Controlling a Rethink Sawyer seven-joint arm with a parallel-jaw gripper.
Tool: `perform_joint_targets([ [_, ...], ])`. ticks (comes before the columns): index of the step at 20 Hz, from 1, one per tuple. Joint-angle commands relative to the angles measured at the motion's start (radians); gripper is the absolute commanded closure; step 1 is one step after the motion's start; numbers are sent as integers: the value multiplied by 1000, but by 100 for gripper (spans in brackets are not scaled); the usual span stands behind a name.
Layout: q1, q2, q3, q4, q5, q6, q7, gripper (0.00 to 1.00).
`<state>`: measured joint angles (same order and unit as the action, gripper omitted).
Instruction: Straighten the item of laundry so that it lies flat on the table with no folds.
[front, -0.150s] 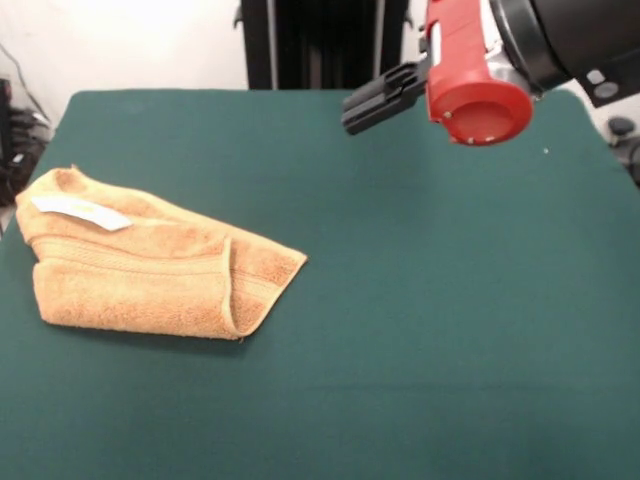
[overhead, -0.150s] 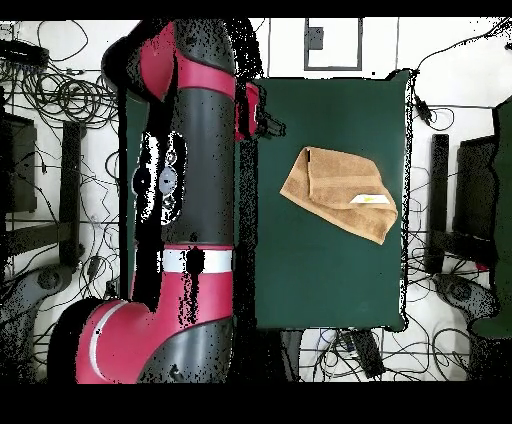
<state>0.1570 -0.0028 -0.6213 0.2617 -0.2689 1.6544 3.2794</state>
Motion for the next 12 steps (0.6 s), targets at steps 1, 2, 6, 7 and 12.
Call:
perform_joint_targets([
  [1,27,32,12,237,-55,-142,301,100],
  [2,25,34,14,250,-58,-160,304,100],
  [6,26,39,21,285,-67,-214,326,100],
  [7,27,40,22,290,-68,-224,332,100],
  [12,42,55,45,360,-49,-294,381,100],
])
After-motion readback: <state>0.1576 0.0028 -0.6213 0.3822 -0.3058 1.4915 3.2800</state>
